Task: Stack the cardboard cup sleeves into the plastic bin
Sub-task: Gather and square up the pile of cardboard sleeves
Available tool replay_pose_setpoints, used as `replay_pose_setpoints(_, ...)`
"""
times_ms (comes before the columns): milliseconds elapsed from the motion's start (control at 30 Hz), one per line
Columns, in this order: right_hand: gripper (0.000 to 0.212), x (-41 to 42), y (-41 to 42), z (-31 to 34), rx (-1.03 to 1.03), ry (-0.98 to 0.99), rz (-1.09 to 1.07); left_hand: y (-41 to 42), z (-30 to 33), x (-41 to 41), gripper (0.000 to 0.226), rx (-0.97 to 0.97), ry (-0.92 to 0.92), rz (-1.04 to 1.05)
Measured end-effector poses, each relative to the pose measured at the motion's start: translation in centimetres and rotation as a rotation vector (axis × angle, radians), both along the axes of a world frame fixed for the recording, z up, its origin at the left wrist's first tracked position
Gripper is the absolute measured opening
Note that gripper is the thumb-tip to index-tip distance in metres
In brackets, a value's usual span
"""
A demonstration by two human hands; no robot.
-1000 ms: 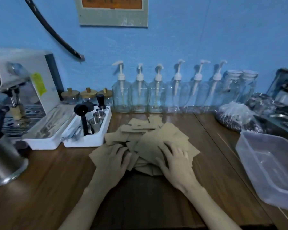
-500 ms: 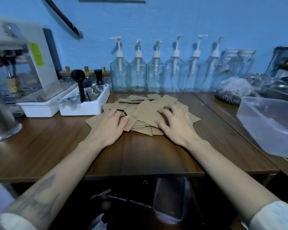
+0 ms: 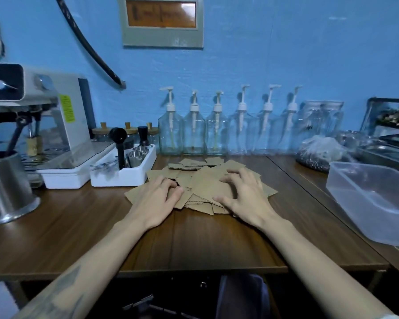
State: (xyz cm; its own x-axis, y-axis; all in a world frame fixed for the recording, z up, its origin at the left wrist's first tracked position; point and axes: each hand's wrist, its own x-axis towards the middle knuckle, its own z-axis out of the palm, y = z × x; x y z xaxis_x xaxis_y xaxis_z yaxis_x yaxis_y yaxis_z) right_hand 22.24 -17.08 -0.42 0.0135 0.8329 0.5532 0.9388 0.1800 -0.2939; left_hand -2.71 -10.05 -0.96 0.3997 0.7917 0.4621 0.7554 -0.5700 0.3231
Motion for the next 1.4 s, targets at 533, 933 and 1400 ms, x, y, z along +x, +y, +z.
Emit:
replay_pose_setpoints(533, 0.034, 0.5, 1.0, 4.9, -0.063, 0.6, 0.28, 0.6, 4.0, 4.2, 0.029, -0.147, -0.618, -0.434)
replay_pose_setpoints(933, 0.022, 1.6, 3.7, 1.7, -0.068, 0.661, 0.267, 3.6, 1.7, 3.7, 0.03, -0.121, -0.569, -0.342)
replay_pose_setpoints(1400, 0.013, 4.4, 4.1, 2.0, 0.082, 0.823, 0.114, 2.8, 1.8, 3.3, 0.05, -0.01, -0.208, -0.277)
